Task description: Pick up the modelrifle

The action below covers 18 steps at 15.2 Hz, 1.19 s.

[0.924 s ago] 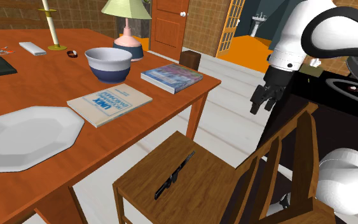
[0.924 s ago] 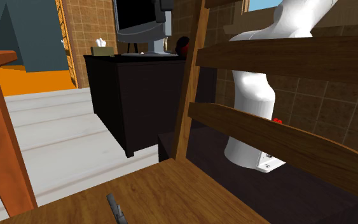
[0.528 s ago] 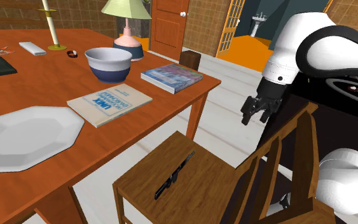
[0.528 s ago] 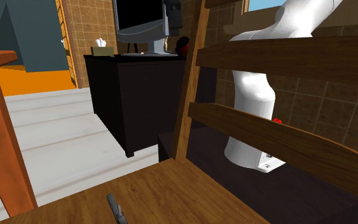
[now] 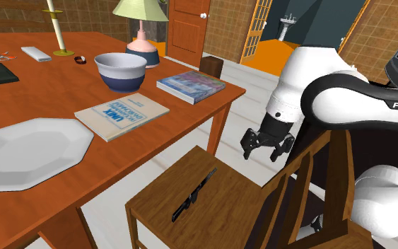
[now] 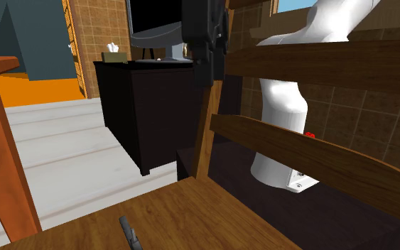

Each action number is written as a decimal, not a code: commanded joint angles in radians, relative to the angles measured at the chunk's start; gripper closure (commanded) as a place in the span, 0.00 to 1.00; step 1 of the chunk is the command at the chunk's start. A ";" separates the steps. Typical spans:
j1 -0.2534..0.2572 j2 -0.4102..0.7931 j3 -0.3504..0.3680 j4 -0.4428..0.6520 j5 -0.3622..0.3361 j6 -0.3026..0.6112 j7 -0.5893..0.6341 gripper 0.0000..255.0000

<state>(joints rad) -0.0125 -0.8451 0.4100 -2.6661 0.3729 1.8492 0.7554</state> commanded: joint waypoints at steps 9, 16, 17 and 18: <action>-0.154 0.306 0.400 0.075 0.106 0.325 0.534 0.00; -0.537 0.676 0.836 0.220 -0.172 0.552 1.064 0.00; -0.600 0.729 0.898 0.233 -0.245 0.567 1.140 0.00; -0.627 0.759 0.925 0.229 -0.286 0.584 1.170 0.00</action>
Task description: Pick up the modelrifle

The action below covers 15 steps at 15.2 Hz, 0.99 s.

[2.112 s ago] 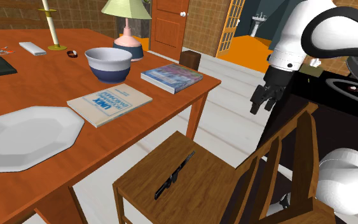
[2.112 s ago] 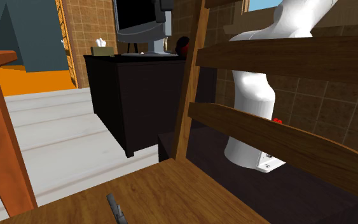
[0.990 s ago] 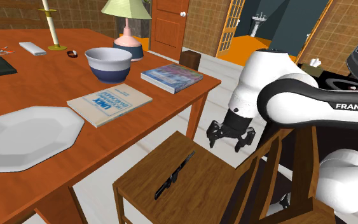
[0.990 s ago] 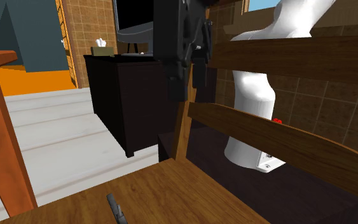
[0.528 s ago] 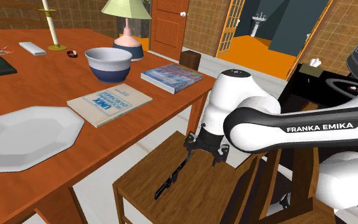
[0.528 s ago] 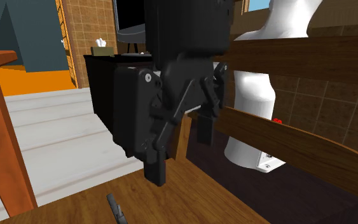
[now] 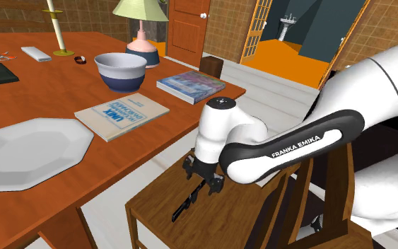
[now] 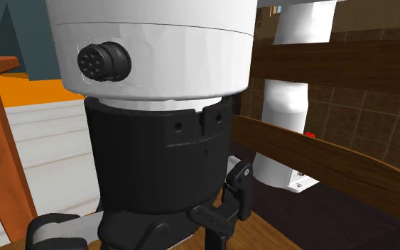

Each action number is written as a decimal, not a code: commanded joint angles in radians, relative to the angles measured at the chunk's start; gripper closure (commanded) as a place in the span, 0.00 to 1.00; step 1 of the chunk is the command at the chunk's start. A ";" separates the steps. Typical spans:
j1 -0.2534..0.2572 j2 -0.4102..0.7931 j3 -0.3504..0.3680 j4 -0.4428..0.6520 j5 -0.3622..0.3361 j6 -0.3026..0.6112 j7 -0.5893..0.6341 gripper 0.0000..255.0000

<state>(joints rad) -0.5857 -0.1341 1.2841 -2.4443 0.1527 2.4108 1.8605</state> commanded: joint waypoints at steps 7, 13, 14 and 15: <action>0.021 0.306 -0.046 -0.004 -0.472 0.089 0.359 0.00; 0.026 0.307 -0.050 -0.004 -0.474 0.089 0.361 1.00; 0.027 0.308 -0.051 -0.004 -0.475 0.090 0.363 1.00; 0.028 0.309 -0.052 -0.004 -0.476 0.090 0.363 1.00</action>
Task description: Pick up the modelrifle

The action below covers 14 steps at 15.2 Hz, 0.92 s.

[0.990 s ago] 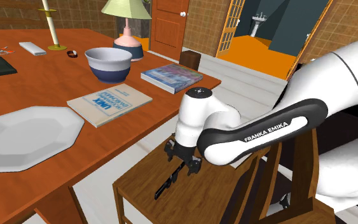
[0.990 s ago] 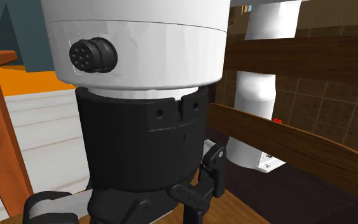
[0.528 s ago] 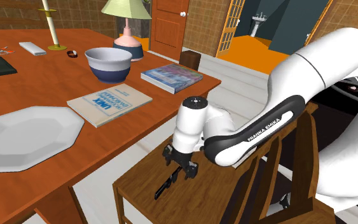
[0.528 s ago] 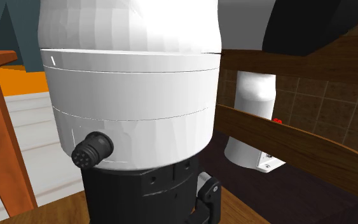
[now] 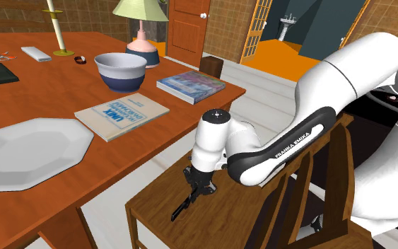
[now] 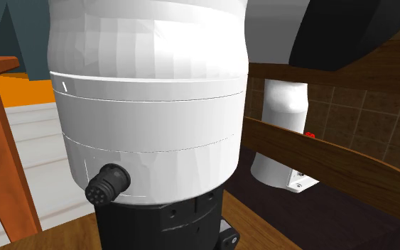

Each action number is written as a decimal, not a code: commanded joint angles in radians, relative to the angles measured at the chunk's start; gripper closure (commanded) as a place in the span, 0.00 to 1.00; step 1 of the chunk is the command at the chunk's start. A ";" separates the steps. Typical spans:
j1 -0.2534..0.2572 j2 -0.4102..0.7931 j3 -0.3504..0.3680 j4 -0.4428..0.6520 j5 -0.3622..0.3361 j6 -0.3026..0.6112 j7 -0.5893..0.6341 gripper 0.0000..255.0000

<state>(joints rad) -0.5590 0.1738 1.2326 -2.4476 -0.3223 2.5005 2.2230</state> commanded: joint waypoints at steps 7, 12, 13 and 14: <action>-0.151 -0.129 0.165 0.002 0.209 -0.032 -0.151 1.00; -0.056 -0.343 0.076 0.023 0.522 -0.112 -0.381 1.00; -0.033 -0.363 0.051 0.028 0.545 -0.129 -0.398 1.00; -0.013 -0.381 0.029 0.034 0.564 -0.147 -0.413 1.00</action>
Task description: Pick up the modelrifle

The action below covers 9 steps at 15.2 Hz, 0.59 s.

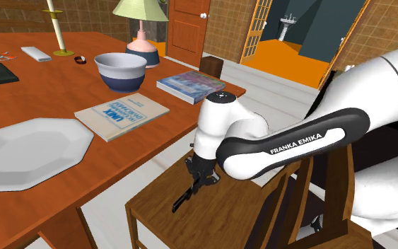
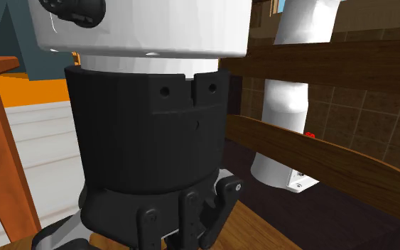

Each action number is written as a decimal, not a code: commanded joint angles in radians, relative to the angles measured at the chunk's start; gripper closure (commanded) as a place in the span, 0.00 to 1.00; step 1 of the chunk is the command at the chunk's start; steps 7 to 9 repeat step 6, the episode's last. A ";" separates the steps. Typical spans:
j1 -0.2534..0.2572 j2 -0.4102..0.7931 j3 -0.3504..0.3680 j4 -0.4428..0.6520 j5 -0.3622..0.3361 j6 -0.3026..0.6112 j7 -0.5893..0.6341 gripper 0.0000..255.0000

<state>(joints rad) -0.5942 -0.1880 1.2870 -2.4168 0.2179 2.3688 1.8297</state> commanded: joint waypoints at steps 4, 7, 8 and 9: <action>0.081 -0.081 -0.096 0.027 0.079 -0.084 -0.063 1.00; 0.083 -0.083 -0.099 0.028 0.080 -0.086 -0.064 1.00; 0.083 -0.083 -0.099 0.028 0.080 -0.086 -0.064 1.00; 0.083 -0.083 -0.099 0.028 0.080 -0.086 -0.064 1.00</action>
